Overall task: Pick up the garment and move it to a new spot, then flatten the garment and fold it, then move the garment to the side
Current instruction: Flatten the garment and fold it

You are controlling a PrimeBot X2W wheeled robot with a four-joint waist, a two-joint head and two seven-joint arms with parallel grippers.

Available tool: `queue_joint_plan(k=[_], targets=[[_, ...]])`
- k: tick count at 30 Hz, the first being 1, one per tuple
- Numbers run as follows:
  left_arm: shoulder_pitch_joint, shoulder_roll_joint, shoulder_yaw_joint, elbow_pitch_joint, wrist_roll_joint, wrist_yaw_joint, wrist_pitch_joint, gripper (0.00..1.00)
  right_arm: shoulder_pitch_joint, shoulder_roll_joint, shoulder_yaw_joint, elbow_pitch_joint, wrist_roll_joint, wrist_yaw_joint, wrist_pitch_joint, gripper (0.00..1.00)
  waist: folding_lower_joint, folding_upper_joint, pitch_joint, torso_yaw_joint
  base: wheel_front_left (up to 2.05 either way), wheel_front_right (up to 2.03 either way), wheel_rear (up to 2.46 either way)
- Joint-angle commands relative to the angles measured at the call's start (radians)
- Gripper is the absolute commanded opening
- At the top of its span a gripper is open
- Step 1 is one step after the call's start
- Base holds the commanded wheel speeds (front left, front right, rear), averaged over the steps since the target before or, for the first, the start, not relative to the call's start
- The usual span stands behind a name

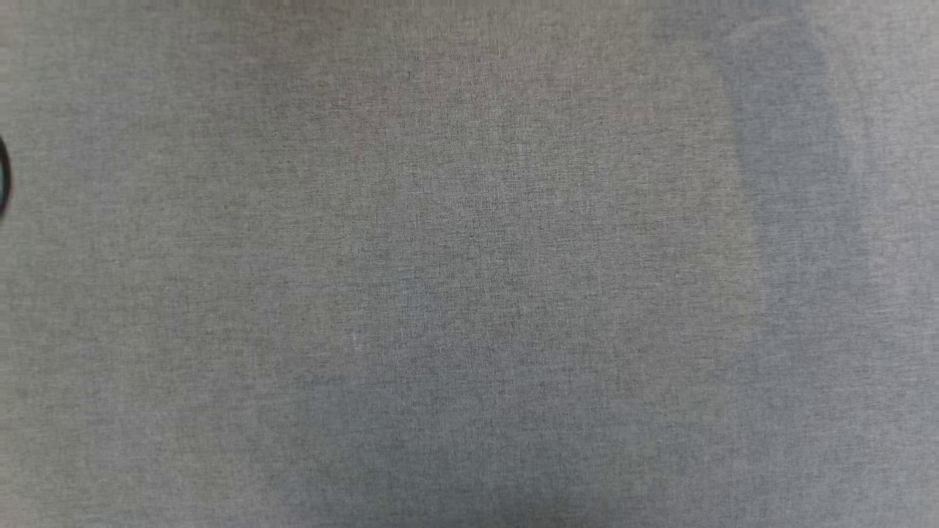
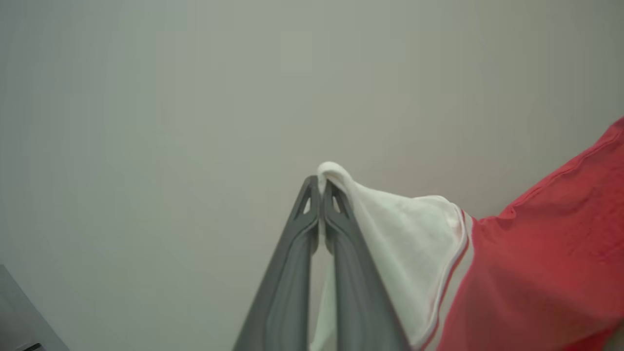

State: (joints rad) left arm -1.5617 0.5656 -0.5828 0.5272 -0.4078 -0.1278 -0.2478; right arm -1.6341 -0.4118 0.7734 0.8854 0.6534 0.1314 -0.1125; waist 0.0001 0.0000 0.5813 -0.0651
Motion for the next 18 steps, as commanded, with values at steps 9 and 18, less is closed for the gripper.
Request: queue_joint_plan(k=[9, 18], targets=[[0.454, 0.053, 0.07, -0.208, -0.031, 0.065, -0.014, 0.0, 0.28, -0.092, 0.155, -0.145, 0.133, -0.001, -0.033, 0.0, -0.0001, 0.0, -0.153, 0.022, 0.0, 0.0, 0.0], [0.902, 0.041, 0.139, -0.324, -0.041, 0.1, -0.014, 0.0, 0.565, -0.191, 0.262, -0.281, 0.21, -0.001, -0.039, 0.0, -0.0001, 0.0, -0.275, 0.037, 0.0, 0.0, 0.0]])
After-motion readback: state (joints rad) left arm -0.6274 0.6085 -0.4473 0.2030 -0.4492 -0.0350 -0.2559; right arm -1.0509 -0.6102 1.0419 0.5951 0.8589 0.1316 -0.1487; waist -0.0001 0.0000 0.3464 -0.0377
